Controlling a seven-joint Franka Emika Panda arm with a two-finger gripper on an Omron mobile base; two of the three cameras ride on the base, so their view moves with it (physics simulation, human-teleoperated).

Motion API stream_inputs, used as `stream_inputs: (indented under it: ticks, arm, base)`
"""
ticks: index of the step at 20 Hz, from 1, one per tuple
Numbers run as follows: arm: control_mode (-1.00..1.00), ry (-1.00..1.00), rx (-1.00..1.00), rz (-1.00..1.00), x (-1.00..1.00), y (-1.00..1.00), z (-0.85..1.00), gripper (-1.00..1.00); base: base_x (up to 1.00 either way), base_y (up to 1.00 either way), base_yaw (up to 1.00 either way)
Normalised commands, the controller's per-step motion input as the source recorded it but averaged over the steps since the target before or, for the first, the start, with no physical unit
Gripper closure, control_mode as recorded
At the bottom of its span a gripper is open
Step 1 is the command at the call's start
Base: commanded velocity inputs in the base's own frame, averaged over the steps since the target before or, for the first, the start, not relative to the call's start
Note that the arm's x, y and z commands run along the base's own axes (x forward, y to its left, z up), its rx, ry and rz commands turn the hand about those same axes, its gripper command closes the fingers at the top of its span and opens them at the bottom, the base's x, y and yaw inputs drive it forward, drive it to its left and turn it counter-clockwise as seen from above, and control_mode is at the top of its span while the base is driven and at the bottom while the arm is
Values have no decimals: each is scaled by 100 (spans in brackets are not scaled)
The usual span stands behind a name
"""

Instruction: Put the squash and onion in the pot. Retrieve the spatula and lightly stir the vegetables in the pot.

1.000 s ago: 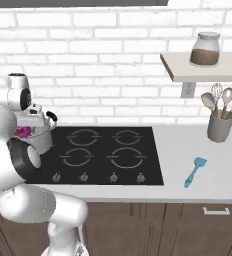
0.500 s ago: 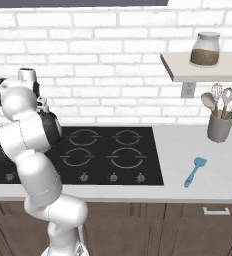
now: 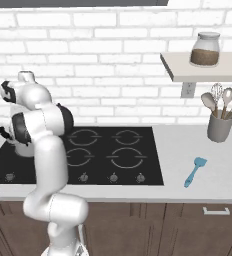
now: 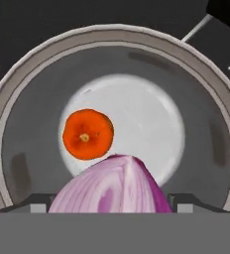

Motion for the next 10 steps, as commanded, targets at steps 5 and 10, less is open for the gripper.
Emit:
stream_inputs:
  ticks: [5, 10]
  arm:
    - [-100, 4, -5, -2, 25, 7, -31, 100]
    - [-100, 2, -3, -1, 11, 2, -33, 100]
  base:
    - [0, 0, 0]
    - [0, 0, 0]
